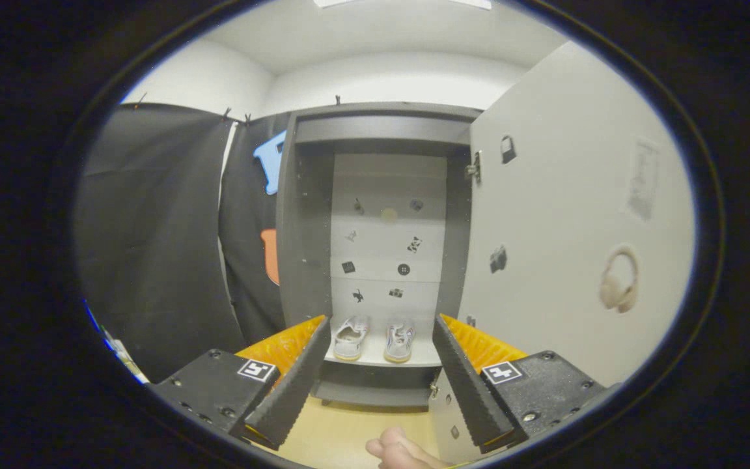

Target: Open the shoe cabinet door, grab the shoes and put them into the shoe cabinet, then close the shoe cabinet door.

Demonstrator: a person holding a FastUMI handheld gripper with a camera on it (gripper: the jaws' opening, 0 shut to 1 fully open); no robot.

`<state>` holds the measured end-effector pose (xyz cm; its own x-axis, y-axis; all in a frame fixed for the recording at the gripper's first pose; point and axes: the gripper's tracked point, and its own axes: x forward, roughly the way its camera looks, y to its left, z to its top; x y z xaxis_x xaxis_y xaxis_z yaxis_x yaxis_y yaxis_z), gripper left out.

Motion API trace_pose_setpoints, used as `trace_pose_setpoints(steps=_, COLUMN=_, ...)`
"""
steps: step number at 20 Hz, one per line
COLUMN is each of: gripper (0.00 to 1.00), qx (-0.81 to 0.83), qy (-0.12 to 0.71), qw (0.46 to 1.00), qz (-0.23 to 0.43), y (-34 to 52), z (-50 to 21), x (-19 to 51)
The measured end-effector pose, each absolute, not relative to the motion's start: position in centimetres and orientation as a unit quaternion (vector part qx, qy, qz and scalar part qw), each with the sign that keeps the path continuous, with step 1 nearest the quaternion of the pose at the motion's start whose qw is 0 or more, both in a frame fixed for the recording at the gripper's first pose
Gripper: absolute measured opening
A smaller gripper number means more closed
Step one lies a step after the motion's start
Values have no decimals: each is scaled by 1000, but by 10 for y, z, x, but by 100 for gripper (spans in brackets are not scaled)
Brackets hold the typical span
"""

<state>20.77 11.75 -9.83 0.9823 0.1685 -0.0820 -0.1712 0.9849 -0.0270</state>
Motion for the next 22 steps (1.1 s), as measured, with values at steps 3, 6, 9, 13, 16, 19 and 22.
trace_pose_setpoints(steps=3, gripper=100, qx=-26, qy=22, qw=995, qz=95, y=90, z=-76, x=162)
trace_pose_setpoints(steps=6, gripper=100, qx=-35, qy=20, qw=992, qz=120, y=74, z=-69, x=120)
trace_pose_setpoints(steps=9, gripper=100, qx=-27, qy=22, qw=989, qz=146, y=54, z=-68, x=83)
trace_pose_setpoints(steps=13, gripper=100, qx=-29, qy=15, qw=988, qz=151, y=14, z=-71, x=39)
trace_pose_setpoints(steps=16, gripper=100, qx=-25, qy=15, qw=990, qz=139, y=-26, z=-76, x=13)
trace_pose_setpoints(steps=19, gripper=100, qx=-30, qy=5, qw=993, qz=115, y=-76, z=-77, x=1)
trace_pose_setpoints(steps=22, gripper=100, qx=-40, qy=-5, qw=996, qz=81, y=-123, z=-76, x=6)
